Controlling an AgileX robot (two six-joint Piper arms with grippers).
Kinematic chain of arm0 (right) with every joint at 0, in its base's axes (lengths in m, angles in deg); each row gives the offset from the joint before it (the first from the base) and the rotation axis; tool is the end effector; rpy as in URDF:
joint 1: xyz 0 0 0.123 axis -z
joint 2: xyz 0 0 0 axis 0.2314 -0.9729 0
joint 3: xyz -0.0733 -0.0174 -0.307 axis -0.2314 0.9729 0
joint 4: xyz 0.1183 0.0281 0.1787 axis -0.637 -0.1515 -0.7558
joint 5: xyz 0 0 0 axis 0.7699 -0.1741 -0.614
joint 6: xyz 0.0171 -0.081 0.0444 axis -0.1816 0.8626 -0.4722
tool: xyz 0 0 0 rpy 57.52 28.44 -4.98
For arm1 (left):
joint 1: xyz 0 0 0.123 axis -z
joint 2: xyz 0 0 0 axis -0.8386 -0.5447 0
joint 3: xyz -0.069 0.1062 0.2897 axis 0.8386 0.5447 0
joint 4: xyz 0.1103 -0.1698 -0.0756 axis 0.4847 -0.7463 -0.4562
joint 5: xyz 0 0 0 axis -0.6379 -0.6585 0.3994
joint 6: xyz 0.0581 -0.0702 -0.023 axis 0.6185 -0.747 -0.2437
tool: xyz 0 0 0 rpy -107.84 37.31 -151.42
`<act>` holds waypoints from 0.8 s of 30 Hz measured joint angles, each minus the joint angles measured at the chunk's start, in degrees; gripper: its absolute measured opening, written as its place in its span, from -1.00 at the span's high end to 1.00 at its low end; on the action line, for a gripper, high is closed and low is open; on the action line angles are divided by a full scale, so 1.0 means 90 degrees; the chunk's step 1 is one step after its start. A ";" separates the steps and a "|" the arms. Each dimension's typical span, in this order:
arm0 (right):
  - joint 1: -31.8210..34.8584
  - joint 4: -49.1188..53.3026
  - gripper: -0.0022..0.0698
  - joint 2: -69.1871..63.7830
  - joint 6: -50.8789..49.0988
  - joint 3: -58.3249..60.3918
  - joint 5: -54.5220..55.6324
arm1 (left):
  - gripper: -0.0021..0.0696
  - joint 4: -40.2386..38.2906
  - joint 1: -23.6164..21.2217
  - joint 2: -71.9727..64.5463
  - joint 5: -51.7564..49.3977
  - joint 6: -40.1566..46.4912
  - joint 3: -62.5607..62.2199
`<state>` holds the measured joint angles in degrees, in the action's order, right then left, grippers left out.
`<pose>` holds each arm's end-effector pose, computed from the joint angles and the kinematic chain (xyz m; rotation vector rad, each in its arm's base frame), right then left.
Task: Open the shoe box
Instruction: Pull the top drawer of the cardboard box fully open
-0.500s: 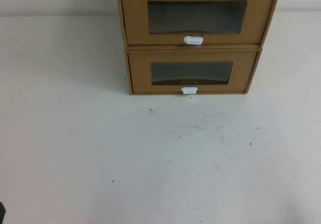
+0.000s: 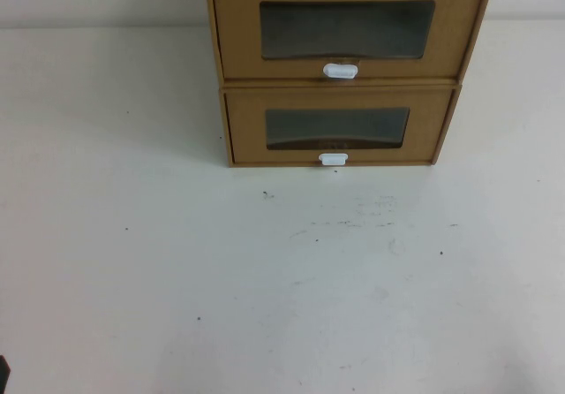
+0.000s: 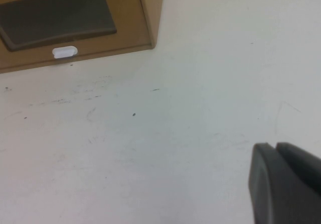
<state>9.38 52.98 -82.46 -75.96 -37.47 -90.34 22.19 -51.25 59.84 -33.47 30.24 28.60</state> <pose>-0.0124 0.0085 0.1729 0.0767 1.8478 0.3005 -0.0112 -0.0013 0.1752 0.0939 1.8296 -0.1062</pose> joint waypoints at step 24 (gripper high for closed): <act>0.0000 -0.0322 0.99 0.0000 0.0000 0.0000 0.0000 | 0.96 -0.1255 0.0000 0.0000 0.0623 -0.2717 0.0000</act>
<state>9.38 50.08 -82.46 -75.96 -37.47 -90.34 10.90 -51.25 59.84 -27.87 5.78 28.60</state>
